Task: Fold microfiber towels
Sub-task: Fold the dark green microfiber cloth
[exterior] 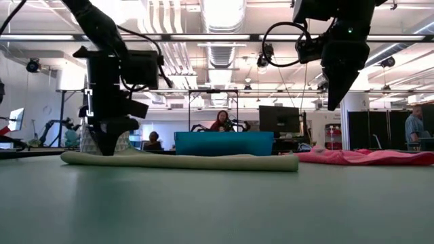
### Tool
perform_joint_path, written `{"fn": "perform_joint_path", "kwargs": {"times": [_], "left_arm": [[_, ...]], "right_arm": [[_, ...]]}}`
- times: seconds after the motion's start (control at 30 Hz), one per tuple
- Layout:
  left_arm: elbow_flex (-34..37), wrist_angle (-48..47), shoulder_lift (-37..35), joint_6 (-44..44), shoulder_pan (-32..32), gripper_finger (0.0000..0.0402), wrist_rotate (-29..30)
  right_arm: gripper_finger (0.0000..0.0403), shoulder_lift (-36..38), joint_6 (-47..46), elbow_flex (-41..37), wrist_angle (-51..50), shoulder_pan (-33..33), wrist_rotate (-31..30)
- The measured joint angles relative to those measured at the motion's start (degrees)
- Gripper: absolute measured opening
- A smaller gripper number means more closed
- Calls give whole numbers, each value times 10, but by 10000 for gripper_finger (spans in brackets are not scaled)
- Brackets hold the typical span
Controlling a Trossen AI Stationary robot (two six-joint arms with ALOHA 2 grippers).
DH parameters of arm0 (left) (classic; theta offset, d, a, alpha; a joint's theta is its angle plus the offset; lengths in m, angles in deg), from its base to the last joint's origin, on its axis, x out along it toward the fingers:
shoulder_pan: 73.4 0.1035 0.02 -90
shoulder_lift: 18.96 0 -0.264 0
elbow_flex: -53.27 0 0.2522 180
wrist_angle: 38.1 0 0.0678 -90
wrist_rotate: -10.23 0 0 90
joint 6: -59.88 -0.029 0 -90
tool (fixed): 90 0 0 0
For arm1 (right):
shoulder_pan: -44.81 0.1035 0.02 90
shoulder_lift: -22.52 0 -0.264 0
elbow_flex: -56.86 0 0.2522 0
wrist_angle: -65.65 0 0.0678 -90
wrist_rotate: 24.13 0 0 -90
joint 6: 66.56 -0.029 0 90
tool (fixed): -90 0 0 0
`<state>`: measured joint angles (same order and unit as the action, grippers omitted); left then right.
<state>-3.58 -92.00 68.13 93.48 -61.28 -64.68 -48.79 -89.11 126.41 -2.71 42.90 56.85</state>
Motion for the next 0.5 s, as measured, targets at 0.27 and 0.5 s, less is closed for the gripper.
{"fn": "perform_joint_path", "kwargs": {"times": [0.27, 0.5], "left_arm": [[-45, 11, -64, 4, -17, 11, -17], [-52, 168, -104, 0, -57, 11, -27]], "right_arm": [[9, 0, 0, 0, -8, 0, 0], [9, 1, 1, 0, -5, 0, 0]]}}
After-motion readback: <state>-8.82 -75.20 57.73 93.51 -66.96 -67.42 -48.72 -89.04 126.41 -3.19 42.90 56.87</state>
